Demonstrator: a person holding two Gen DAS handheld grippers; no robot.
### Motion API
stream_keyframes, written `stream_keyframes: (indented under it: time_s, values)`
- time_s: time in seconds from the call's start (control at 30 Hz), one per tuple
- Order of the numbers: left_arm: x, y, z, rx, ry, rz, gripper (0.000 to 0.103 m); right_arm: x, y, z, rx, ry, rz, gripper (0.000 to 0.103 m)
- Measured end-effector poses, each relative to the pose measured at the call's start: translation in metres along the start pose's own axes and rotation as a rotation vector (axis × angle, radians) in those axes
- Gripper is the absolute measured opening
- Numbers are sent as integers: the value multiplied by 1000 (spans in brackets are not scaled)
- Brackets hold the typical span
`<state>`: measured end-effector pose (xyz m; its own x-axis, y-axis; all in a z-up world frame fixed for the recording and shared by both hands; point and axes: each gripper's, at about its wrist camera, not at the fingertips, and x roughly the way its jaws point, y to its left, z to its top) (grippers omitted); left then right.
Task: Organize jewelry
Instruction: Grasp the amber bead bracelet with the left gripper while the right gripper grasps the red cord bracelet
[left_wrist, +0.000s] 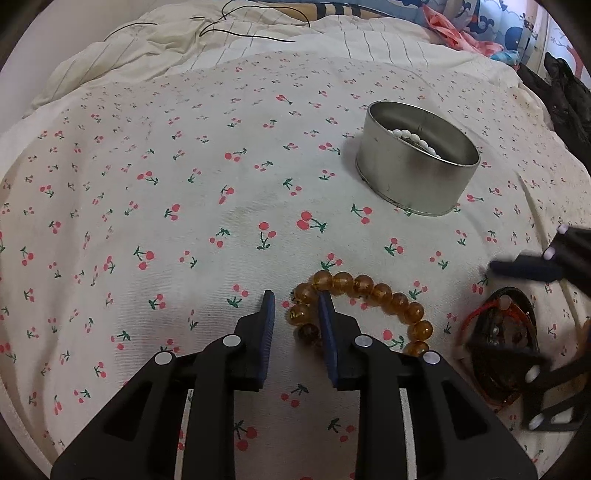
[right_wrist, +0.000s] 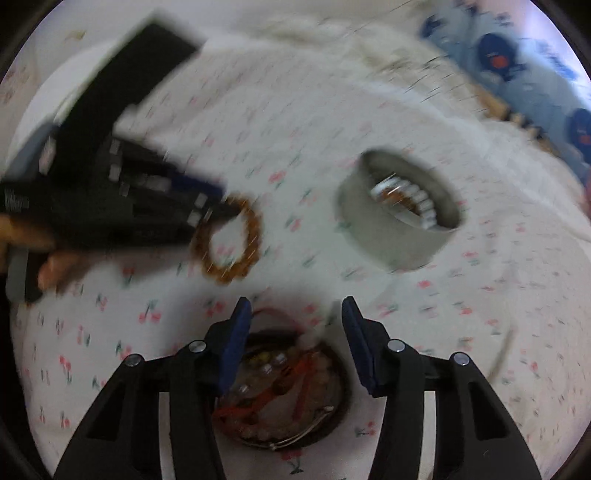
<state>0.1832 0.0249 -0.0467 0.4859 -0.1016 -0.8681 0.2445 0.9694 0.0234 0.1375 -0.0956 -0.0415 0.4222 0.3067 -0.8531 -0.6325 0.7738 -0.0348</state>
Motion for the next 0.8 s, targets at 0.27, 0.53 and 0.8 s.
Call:
stream_keyframes:
  time_s: [0.27, 0.53, 0.8]
  values:
    - [1, -4, 0, 14, -1, -6, 31, -2, -7, -8, 17, 27, 55, 50]
    - [2, -4, 0, 12, 0, -10, 32, -7, -14, -7, 76, -8, 74, 25]
    - [3, -4, 0, 18, -1, -10, 32, -21, -27, -6, 170, -63, 99, 26]
